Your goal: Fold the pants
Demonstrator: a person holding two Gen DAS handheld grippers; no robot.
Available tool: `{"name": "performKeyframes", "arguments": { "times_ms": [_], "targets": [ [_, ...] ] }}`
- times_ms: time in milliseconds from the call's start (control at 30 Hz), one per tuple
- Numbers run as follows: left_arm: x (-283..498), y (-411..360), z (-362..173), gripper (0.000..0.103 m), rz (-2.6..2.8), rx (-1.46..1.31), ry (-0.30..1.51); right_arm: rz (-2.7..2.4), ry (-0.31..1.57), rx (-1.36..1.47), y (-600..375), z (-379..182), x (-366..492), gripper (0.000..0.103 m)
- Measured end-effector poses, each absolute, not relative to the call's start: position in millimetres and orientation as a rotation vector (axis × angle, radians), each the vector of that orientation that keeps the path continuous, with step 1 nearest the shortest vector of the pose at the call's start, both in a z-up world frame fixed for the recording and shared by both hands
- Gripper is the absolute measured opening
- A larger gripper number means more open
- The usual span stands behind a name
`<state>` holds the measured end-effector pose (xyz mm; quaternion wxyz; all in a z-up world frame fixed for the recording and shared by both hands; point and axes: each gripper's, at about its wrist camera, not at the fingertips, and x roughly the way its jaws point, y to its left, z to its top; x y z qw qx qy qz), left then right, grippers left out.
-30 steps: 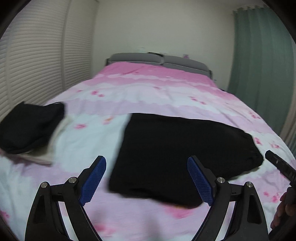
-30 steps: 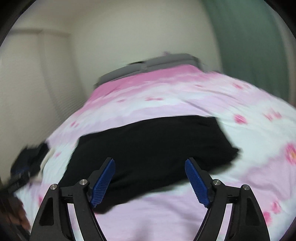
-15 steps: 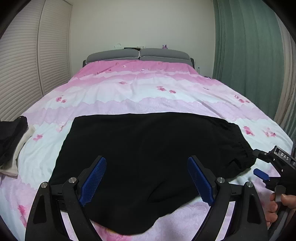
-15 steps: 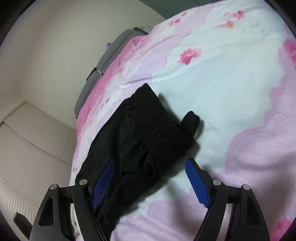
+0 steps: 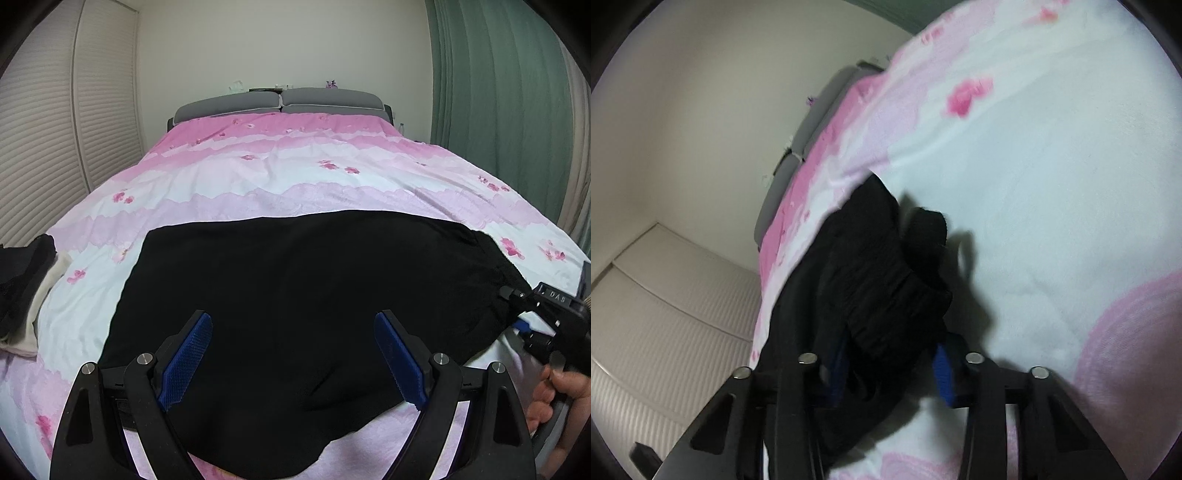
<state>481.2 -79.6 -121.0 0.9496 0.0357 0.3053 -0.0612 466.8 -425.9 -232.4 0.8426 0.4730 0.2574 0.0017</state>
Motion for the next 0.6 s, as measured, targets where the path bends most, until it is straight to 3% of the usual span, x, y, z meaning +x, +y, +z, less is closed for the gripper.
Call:
{"name": "performKeyframes", "arguments": {
  "times_ms": [367,600],
  "targets": [
    [468,-4,-78,0.090,-0.041,0.031,0.565,0.083,0.381,0.539,-332,-101,483,0.030],
    [449,89,-57,0.090,0.055,-0.011,0.541,0.239,0.342,0.234,-192,-55,507,0.029]
  ]
}}
